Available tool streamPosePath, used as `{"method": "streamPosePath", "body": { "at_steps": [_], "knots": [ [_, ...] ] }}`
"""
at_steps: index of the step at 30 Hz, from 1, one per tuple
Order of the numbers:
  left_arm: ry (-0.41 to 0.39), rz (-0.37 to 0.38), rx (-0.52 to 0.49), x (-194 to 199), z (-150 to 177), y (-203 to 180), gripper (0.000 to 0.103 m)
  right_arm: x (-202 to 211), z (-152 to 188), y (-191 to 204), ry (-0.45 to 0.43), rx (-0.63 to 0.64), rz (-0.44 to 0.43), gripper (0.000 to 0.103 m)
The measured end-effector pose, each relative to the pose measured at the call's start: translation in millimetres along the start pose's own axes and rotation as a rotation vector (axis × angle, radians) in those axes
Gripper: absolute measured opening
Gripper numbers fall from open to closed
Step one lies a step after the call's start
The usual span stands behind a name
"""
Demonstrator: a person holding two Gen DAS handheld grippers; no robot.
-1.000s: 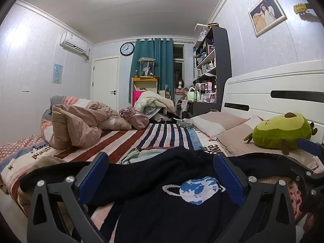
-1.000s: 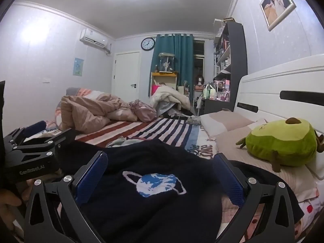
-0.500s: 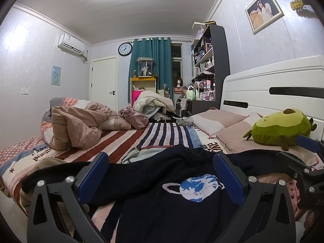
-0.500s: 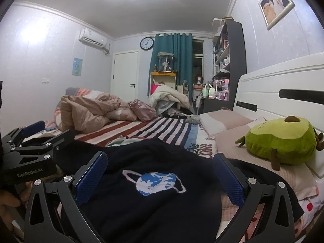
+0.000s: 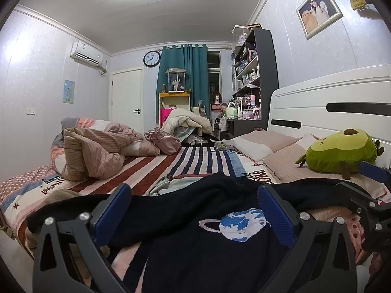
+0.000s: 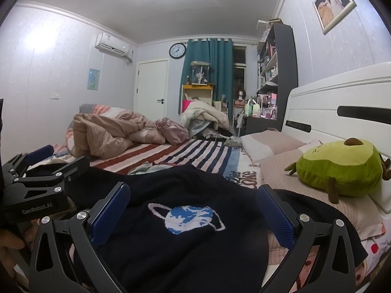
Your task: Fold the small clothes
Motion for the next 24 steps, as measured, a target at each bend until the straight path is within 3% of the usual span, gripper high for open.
{"method": "streamPosePath", "body": {
  "at_steps": [24],
  "knots": [
    [0.028,0.007,-0.004,-7.7,7.2,-0.7,0.102,-1.7,10.5,-1.9,0.016,-0.003,-0.001,0.103]
  ]
}}
Point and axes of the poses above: each gripper's, at about its wrist camera, not at the fingertips, and x roughly against the way its jaws point, y to its left, z to its underside, the point moved 5 cm from there along -x, roughly the way its jaws point, and after that the axes turned 2 degrees about z, right-handed, at the moved point
